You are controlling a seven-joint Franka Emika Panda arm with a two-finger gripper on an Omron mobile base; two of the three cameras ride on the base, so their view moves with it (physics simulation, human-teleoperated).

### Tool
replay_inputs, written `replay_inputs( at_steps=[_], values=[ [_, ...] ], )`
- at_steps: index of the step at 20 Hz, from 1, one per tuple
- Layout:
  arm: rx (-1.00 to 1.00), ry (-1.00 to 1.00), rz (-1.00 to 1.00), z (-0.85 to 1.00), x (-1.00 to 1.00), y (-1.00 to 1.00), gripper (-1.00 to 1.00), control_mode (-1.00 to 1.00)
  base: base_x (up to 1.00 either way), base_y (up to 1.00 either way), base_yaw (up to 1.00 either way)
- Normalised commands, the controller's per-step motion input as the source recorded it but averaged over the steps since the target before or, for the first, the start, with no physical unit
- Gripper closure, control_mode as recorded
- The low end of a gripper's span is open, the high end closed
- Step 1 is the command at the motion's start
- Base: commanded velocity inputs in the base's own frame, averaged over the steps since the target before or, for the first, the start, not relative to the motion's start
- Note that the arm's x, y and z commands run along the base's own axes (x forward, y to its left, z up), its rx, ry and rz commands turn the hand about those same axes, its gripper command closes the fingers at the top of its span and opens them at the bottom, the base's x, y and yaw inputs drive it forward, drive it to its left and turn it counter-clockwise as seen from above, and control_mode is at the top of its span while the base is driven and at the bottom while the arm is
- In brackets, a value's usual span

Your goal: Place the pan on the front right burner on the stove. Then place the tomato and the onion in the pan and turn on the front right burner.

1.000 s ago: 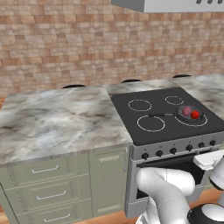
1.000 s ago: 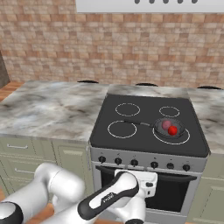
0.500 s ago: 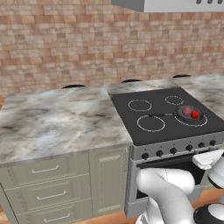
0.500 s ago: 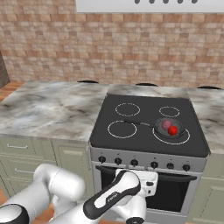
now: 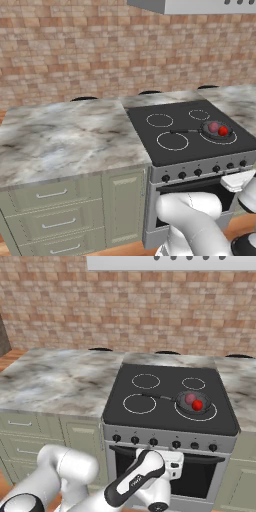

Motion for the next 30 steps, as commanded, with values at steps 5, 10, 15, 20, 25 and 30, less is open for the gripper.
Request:
replay_inputs(
  at_steps=[5,10,15,20,25,30],
  values=[
    [-0.02,0.01,0.00,-0.05,0.01,-0.04,-1.00,-1.00,0.00,0.00,0.00],
    [-0.05,0.04,0.00,-0.05,0.04,0.00,-1.00,-1.00,0.00,0.00,0.00],
    [-0.08,0.06,0.00,-0.11,0.10,0.00,-1.00,-1.00,0.00,0.00,0.00],
    [-0.05,0.05,0.00,-0.13,0.16,0.00,-1.00,-1.00,0.00,0.00,0.00],
    [0.00,0.04,0.00,-0.18,0.15,-0.06,-1.00,-1.00,0.00,0.00,0.00],
    [0.00,0.01,0.00,-0.17,0.09,-0.13,-1.00,-1.00,0.00,0.00,0.00]
  ],
)
